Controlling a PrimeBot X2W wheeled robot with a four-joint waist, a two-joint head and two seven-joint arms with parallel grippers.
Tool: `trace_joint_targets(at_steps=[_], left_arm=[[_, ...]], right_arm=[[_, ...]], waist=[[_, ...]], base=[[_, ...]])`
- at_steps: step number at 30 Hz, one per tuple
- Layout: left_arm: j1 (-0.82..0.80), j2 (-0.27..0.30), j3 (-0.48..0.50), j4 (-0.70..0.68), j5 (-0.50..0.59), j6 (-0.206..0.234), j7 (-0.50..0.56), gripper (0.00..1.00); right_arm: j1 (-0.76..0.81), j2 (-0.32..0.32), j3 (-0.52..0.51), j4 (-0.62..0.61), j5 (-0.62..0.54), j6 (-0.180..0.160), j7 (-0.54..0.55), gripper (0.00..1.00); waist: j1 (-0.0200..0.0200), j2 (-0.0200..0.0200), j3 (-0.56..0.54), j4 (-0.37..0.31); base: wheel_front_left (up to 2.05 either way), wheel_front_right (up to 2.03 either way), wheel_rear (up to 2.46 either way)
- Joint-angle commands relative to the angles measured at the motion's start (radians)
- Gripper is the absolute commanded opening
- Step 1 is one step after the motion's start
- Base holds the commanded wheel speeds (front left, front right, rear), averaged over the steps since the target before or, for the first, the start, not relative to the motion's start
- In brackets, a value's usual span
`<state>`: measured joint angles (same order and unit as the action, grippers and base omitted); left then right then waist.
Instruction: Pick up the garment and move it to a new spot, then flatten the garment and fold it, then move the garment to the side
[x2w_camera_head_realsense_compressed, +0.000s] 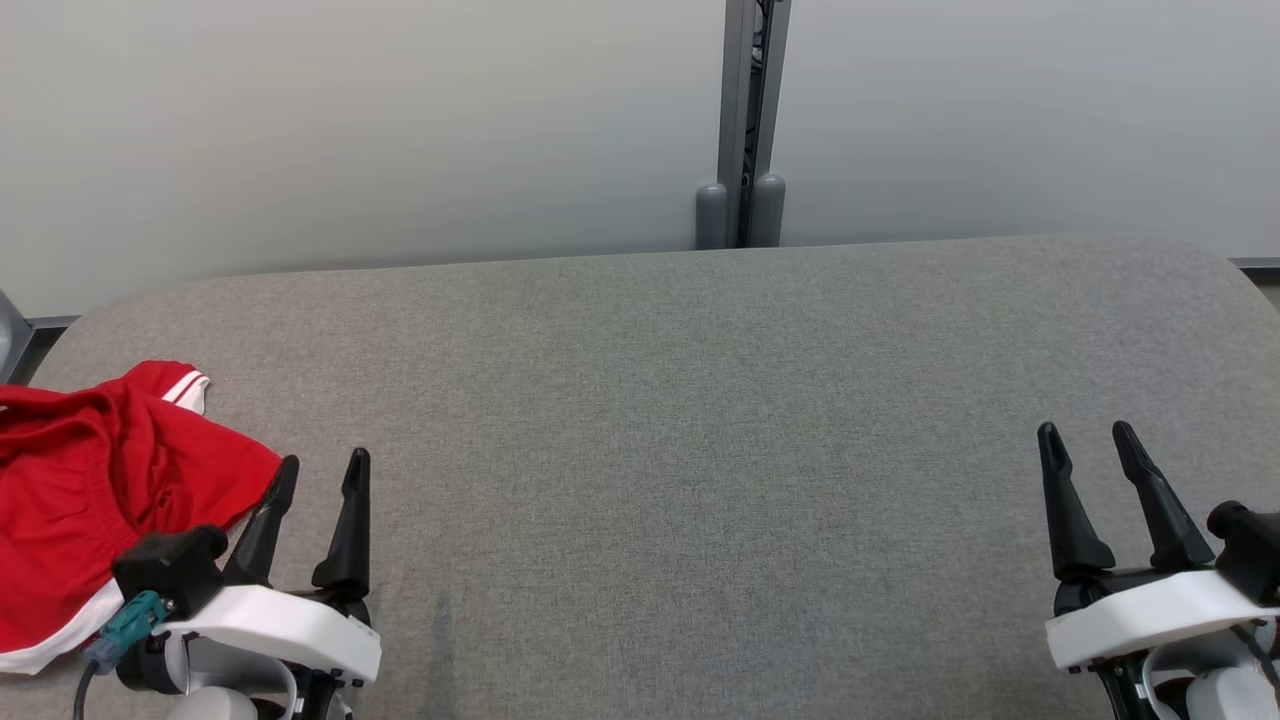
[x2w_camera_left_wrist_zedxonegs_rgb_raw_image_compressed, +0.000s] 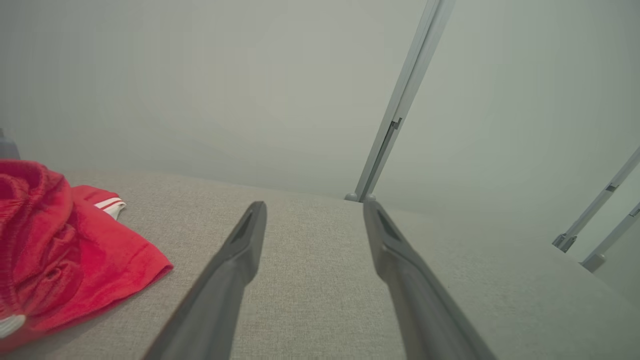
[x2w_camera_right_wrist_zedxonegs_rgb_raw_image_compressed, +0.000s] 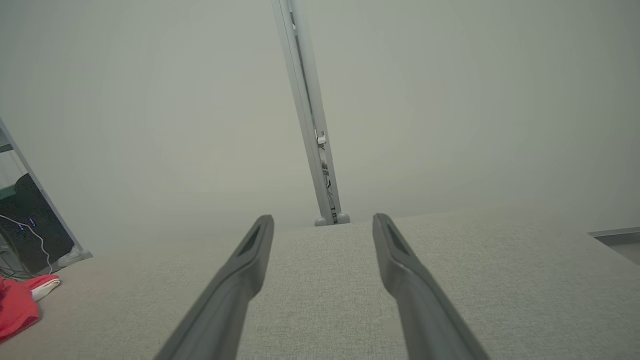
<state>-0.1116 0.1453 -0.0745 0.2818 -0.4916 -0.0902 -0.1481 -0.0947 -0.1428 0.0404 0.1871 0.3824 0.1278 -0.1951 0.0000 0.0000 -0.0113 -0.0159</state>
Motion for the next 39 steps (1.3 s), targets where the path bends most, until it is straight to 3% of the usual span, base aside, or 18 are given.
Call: trace_joint_targets(at_steps=[1,20,39], left_arm=[[-0.009,0.01,-0.002,-0.002,0.02,0.004,-0.009,1.0],[-0.015,0.024,-0.008,0.06,0.143,0.029,-0.061,1.0],[-0.022,0.028,-0.007,0.098,0.192,0.03,-0.093,1.0]], right_arm=[[-0.002,-0.005,-0.003,0.001,-0.022,0.004,-0.007,1.0],[-0.011,-0.001,0.003,0.05,-0.177,0.004,-0.039,1.0],[-0.02,0.01,-0.012,0.083,-0.237,0.004,-0.064,1.0]], waist=[[0.0,0.0,0.0,0.0],[0.0,0.0,-0.003,-0.003],[0.0,0.0,-0.008,-0.004]], base=[[0.0,0.0,0.0],[0.0,0.0,0.0],[0.0,0.0,0.0]])
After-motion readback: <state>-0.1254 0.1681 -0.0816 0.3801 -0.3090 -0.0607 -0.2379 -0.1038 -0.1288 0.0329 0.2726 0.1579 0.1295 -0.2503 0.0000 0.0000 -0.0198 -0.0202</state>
